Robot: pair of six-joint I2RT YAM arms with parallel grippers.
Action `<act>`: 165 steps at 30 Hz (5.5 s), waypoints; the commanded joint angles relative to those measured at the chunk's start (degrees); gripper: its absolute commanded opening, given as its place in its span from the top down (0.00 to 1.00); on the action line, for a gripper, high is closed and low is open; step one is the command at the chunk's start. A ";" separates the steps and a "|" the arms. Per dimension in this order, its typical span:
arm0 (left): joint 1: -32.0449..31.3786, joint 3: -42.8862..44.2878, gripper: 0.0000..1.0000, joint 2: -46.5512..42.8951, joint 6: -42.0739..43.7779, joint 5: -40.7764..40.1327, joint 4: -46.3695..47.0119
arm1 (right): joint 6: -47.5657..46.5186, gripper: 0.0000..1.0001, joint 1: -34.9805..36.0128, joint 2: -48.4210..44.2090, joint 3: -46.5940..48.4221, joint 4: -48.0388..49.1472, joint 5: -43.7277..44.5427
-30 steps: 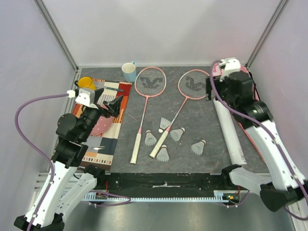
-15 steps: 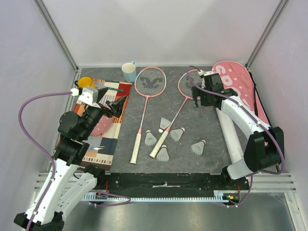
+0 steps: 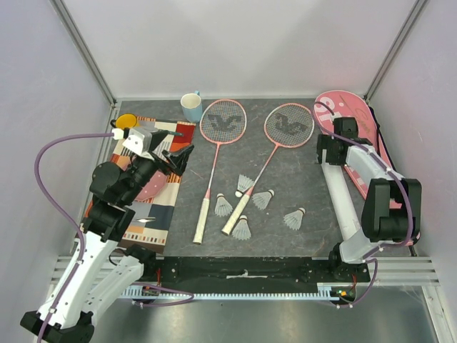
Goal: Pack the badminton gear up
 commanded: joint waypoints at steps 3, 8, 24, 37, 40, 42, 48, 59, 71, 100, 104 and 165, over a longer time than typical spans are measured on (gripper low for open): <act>-0.64 0.31 0.08 0.24 -1.75 2.46 3.00 | -3.51 0.02 -2.06 5.88 1.02 1.37 0.91; -1.78 0.22 0.08 0.41 -1.22 1.85 2.91 | -5.09 0.02 -2.14 8.88 2.42 1.28 0.31; -3.18 0.14 0.08 1.03 -1.13 2.90 2.82 | -4.04 0.30 -1.53 5.37 2.69 1.63 0.57; -3.27 2.42 0.16 11.47 -7.35 15.80 2.90 | 1.67 0.38 4.45 -9.83 5.41 4.60 -21.15; -3.36 3.91 0.39 17.97 -11.65 24.67 4.39 | 6.33 0.42 6.37 -11.94 5.15 8.03 -31.82; -3.88 4.44 0.33 21.31 -14.56 32.64 7.11 | 7.47 0.43 9.09 -13.70 5.50 9.09 -34.49; -5.73 3.21 0.00 29.23 -23.63 40.70 18.64 | 10.20 0.44 15.24 -18.45 9.54 10.50 -38.27; -13.03 5.32 0.00 37.05 -27.85 23.12 28.40 | 32.68 0.45 18.77 -23.46 5.95 30.62 -47.06; -14.87 10.95 0.00 45.23 -32.15 35.32 32.96 | 42.28 0.44 18.95 -25.13 1.73 40.74 -48.21; -14.09 14.64 0.37 43.04 -24.08 39.46 17.96 | 36.05 0.02 20.62 -28.21 -0.66 33.90 -46.10; -11.19 16.04 0.38 39.71 -11.90 40.25 4.08 | 19.50 0.02 20.27 -27.68 5.92 18.63 -47.24; -9.69 10.60 0.45 29.33 19.09 32.52 -22.23 | 6.69 0.83 20.09 -21.70 13.50 1.01 -68.60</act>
